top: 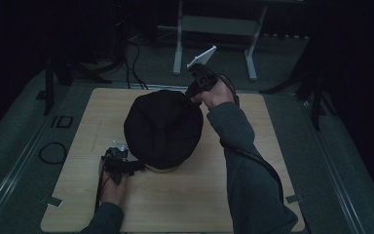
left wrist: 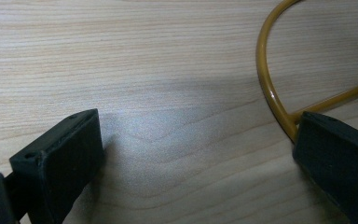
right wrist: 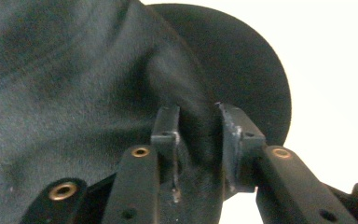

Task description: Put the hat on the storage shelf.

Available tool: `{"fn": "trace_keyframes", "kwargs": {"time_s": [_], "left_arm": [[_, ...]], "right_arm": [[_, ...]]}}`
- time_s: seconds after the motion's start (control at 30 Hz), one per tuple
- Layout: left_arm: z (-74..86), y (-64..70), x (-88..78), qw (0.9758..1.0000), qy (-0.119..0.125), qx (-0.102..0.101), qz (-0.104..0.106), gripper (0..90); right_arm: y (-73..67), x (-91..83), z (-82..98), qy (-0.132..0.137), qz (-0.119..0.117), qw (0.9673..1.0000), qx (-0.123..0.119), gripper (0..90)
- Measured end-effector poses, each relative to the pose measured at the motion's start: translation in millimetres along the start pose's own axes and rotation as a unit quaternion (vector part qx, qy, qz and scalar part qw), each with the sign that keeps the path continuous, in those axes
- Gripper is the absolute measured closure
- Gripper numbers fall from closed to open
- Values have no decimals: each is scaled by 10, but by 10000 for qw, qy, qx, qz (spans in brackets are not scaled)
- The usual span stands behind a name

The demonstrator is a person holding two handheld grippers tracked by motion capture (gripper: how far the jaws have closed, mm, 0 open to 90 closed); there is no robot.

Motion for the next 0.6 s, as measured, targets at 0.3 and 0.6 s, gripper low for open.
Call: {"fn": "trace_keyframes", "kwargs": {"time_s": [0.3,0.6], "left_arm": [[3,-3,-2,10000,-14,22,-6,12],[3,-3,-2,10000,-15,23,-6,12]], "right_arm": [[28,-45,-37,207,62,9997,-89,538],[101,-14,18,109,157,9997,-131,522]]}}
Point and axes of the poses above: each handheld gripper's, and its own axes: x roughly forward along the jaws, z roughly out of its underside, y roughly to its right, the point moved 9 cm from there along x, roughly forward along the jaws, and after that the axes turned 7 degrees about -x, right-handed, at the moved point
